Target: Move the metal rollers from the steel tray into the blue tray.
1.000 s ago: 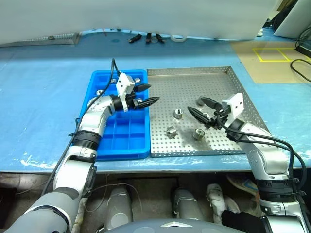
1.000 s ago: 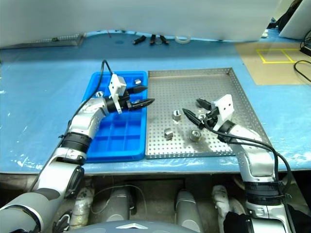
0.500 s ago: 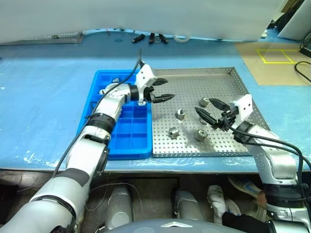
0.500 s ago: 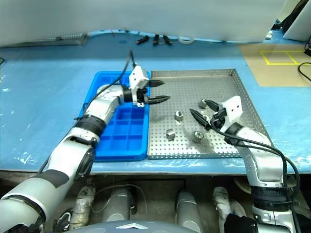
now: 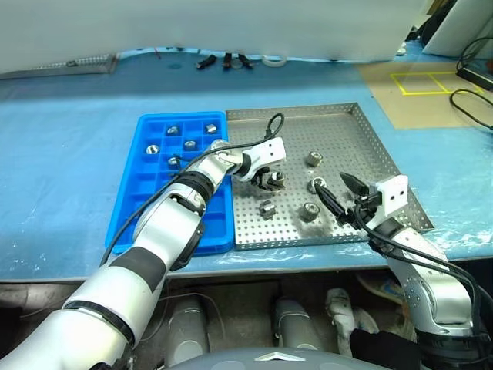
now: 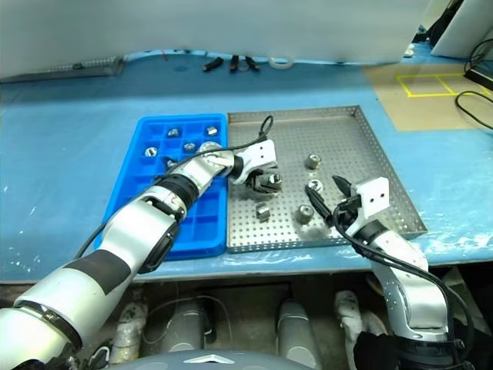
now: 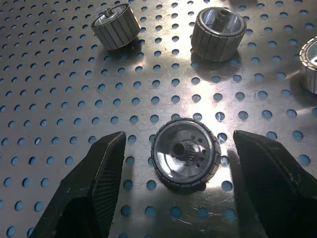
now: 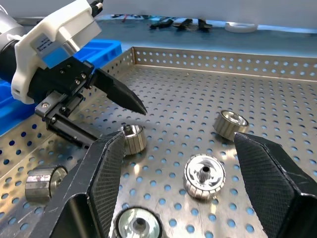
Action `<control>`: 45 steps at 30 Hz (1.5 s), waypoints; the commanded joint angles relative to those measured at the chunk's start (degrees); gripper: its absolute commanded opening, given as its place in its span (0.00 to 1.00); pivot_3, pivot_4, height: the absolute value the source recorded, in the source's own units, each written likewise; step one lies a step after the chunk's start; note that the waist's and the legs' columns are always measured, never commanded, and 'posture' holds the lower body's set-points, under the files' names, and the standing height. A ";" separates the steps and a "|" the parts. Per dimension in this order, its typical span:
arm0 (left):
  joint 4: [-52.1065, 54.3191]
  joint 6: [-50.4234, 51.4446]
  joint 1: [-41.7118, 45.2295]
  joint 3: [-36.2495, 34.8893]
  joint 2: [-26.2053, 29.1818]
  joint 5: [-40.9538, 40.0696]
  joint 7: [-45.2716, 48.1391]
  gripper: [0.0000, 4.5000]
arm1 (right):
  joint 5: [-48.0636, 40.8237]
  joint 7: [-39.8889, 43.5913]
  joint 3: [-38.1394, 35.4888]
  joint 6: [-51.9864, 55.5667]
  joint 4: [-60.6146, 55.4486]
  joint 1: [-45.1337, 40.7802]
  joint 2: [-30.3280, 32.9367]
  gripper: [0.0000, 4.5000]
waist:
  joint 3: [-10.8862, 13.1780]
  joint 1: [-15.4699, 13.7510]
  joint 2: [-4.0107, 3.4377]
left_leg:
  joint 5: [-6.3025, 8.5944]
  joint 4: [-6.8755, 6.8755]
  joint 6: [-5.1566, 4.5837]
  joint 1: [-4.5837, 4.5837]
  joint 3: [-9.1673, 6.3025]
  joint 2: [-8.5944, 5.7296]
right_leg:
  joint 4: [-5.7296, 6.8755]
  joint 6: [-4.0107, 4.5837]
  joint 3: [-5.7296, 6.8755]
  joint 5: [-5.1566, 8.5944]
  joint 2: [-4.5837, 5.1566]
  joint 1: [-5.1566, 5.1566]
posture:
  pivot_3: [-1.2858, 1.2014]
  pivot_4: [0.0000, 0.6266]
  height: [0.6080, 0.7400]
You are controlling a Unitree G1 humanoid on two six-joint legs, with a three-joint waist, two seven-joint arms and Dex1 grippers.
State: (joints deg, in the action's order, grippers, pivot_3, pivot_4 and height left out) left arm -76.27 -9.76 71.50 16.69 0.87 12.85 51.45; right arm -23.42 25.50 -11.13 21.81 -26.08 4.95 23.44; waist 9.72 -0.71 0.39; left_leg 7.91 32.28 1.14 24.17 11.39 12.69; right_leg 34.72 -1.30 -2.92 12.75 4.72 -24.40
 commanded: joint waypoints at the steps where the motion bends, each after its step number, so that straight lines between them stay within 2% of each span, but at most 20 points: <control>1: -0.35 0.29 1.04 -0.11 -0.74 1.82 -2.67 0.81 | -0.33 -1.10 -1.94 -0.82 -3.50 1.09 0.02 0.82 | 0.00 0.12 0.00 | 0.01 0.00 -0.01 0.00 0.00 -0.01 | -0.02 0.00 0.00 0.00 0.00 0.00 | 0.32 0.24 1.00; 9: -1.06 1.31 -1.58 0.72 -1.00 4.85 -3.48 0.81 | -0.47 -2.16 -2.29 -0.38 -4.34 1.83 0.51 0.82 | 0.00 0.86 0.00 | 0.04 -0.01 -0.07 -0.02 0.00 -0.01 | -0.08 0.00 0.02 0.01 0.01 0.06 | 0.32 0.24 1.00; 12: -1.06 1.02 -2.27 0.94 -0.35 5.52 -3.82 0.68 | -0.51 -2.12 -2.34 -0.34 -4.00 1.41 0.75 0.82 | 0.00 1.25 0.01 | 0.06 0.00 -0.10 -0.11 0.00 -0.06 | -0.10 -0.01 0.02 0.01 0.07 0.15 | 0.32 0.24 1.00; 14: -1.04 1.56 -2.41 0.70 -0.19 5.63 -5.32 0.53 | -0.50 -2.08 -2.14 -0.34 -3.79 1.04 0.81 0.82 | 0.00 1.41 0.01 | 0.07 0.00 -0.12 -0.16 0.00 -0.18 | -0.10 -0.01 0.04 0.02 0.27 0.21 | 0.33 0.24 1.00; 16: -0.97 1.34 -2.51 0.39 0.03 5.33 -4.40 0.53 | -0.40 -2.05 -1.77 -0.34 -3.62 0.71 0.83 0.82 | 0.00 1.59 0.01 | 0.10 0.03 -0.17 -0.21 0.00 -0.34 | -0.09 -0.02 0.04 0.02 0.37 0.26 | 0.33 0.24 1.00; 19: -0.79 0.76 -2.72 -0.06 0.58 4.93 -3.77 0.42 | -0.49 -1.78 -1.29 -0.21 -3.56 0.31 0.82 0.82 | 0.01 1.77 0.02 | 0.15 0.07 -0.25 -0.20 -0.01 -0.54 | -0.10 -0.17 0.01 0.09 0.56 0.26 | 0.33 0.24 1.00; 21: -0.82 1.21 -2.73 -0.28 0.82 4.97 -4.54 0.42 | -0.60 -1.59 -1.28 -0.11 -3.48 0.11 0.92 0.82 | 0.01 1.77 0.02 | 0.16 0.07 -0.28 -0.20 -0.01 -0.59 | -0.11 -0.33 0.00 0.18 0.59 0.26 | 0.33 0.24 1.00; 25: -0.55 0.81 -2.37 -2.49 1.64 2.98 -2.47 0.42 | -0.85 -0.95 -1.33 0.16 -3.11 -0.54 1.27 0.82 | 0.01 1.78 0.03 | 0.18 0.07 -0.30 -0.17 -0.01 -0.59 | -0.12 -0.09 0.02 0.04 0.59 0.25 | 0.34 0.24 1.00; 31: 2.03 -0.11 1.38 -11.81 3.24 -6.52 7.73 0.42 | -1.46 0.33 -0.67 1.01 -3.16 -1.84 1.32 0.82 | 0.02 1.51 0.04 | 0.20 -0.04 -0.34 0.11 -0.01 -0.58 | -0.15 -0.16 0.05 0.08 0.58 0.01 | 0.35 0.24 1.00; 38: 10.14 2.09 4.15 -19.25 11.13 -16.46 24.54 0.42 | -2.55 3.12 1.53 2.49 -1.97 -7.30 2.13 0.82 | 0.04 1.41 0.06 | 0.26 -0.06 -0.49 0.50 0.00 -0.56 | -0.05 -0.15 0.13 0.07 0.59 -0.39 | 0.39 0.24 1.00; 45: 21.30 6.67 -0.45 -21.61 24.13 -19.47 25.86 0.42 | -3.53 9.55 6.73 3.62 4.06 -18.44 2.54 0.82 | 0.08 0.70 0.02 | 0.21 -0.08 -0.37 0.44 0.00 -0.48 | 0.04 -0.14 0.20 0.08 0.57 -0.37 | 0.45 0.24 1.00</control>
State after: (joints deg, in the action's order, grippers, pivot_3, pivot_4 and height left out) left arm -58.74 -4.12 71.35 -3.73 23.17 -5.25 77.37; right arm -25.38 33.27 -5.07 25.57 -21.94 -11.51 25.67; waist 9.80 -0.01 0.41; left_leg 8.12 32.19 0.77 24.60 11.39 12.22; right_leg 34.76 -1.43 -2.72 12.83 5.29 -24.77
